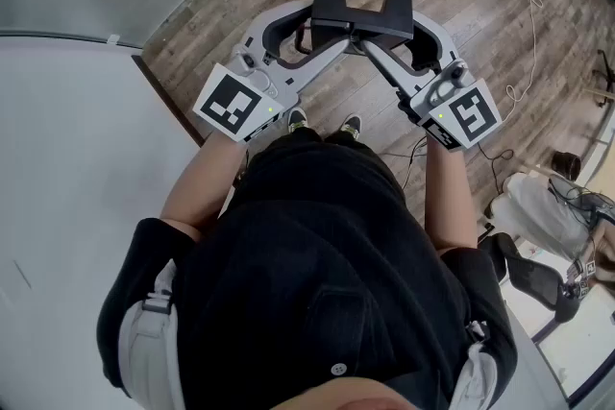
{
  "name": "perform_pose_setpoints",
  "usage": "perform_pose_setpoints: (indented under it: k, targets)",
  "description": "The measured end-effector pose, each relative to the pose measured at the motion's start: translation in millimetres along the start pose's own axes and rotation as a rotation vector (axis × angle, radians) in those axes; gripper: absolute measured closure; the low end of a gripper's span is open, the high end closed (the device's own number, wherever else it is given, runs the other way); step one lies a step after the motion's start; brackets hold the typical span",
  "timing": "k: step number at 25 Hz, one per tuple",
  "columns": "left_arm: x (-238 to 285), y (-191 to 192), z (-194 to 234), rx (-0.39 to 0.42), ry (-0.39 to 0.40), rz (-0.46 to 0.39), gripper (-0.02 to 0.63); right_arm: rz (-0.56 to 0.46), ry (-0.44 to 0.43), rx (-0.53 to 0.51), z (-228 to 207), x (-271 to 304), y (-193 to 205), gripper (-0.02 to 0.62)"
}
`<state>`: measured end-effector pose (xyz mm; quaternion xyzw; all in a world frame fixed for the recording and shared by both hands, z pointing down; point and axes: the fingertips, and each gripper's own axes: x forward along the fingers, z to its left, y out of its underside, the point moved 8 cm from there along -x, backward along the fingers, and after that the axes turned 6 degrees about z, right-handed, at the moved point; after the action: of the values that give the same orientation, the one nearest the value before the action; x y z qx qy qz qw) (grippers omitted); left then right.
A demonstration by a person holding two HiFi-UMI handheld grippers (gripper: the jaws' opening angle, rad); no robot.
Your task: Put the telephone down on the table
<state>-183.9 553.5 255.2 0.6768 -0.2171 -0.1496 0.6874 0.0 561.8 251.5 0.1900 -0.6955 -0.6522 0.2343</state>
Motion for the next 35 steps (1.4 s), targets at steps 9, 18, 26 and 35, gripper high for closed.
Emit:
perform_pose_setpoints:
  k: [9,18,26,35]
  targets:
    - [-8,2,-3,0.011,0.006,0.003,0.387,0.001,-0.005,-0.002,8,2,1,0.353]
    - [-14,7,-1,0.013,0.003,0.017,0.387,0.013,-0.011,0.005,11,8,3,0.353]
    - [-13,9,0,0.015,0.009,0.027,0.387,0.024,-0.009,0.017,10,8,5,0.353]
    - [-20,3,15,0.023,0.019,0.015,0.387,0.019,0.002,0.012,11,23,-2,0.353]
